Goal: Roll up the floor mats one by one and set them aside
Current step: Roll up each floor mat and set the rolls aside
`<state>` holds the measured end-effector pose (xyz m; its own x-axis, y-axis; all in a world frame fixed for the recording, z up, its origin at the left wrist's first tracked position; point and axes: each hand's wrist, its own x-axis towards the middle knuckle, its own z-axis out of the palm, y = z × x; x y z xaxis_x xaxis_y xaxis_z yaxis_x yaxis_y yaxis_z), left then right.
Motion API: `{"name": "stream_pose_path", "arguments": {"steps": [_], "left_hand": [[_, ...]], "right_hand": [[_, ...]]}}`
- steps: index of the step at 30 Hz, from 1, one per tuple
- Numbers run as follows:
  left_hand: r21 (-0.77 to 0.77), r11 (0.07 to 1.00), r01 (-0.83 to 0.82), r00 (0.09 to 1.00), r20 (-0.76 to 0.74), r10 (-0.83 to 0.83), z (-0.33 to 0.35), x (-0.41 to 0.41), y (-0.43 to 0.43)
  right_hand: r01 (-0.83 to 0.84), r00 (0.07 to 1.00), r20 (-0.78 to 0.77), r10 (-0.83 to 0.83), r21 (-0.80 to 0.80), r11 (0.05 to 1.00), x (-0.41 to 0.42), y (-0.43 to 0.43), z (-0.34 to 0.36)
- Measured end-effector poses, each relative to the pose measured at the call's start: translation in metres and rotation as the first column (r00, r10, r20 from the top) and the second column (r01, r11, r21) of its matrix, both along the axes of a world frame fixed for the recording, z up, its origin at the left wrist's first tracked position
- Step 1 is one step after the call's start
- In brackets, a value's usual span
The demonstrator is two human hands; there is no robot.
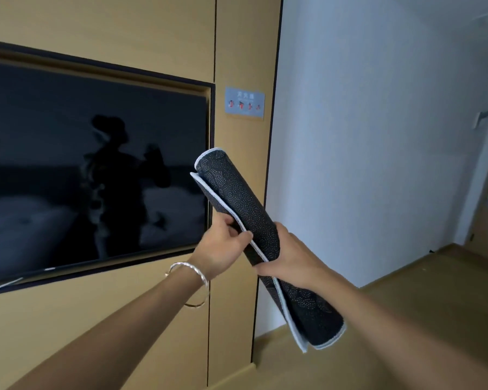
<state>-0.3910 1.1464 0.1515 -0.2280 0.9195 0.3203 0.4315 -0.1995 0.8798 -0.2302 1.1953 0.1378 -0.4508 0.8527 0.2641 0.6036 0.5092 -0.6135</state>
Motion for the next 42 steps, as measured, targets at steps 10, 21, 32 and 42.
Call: {"name": "stream_pose_path", "arguments": {"steps": [10, 21, 32, 42], "left_hand": [[0.068, 0.992, 0.108, 0.048, -0.997, 0.063, -0.017, -0.109, 0.069], [-0.123, 0.992, 0.007, 0.218, -0.968, -0.122, -0.014, -0.129, 0.115], [-0.053, 0.986, -0.158, 0.207, -0.978, -0.020, 0.011, -0.091, 0.193], [-0.057, 0.972, -0.227, 0.177, -0.984, -0.016, -0.016, -0.018, 0.298]], "right_hand": [[-0.157, 0.841, 0.528, 0.117, 0.031, 0.987, -0.063, 0.051, 0.013], [-0.333, 0.727, 0.676, 0.115, 0.202, 0.921, -0.075, 0.113, 0.008], [-0.282, 0.834, 0.551, 0.026, 0.386, 0.879, -0.009, 0.239, 0.010], [-0.355, 0.794, 0.599, 0.099, 0.325, 0.876, 0.063, 0.353, -0.014]]}}
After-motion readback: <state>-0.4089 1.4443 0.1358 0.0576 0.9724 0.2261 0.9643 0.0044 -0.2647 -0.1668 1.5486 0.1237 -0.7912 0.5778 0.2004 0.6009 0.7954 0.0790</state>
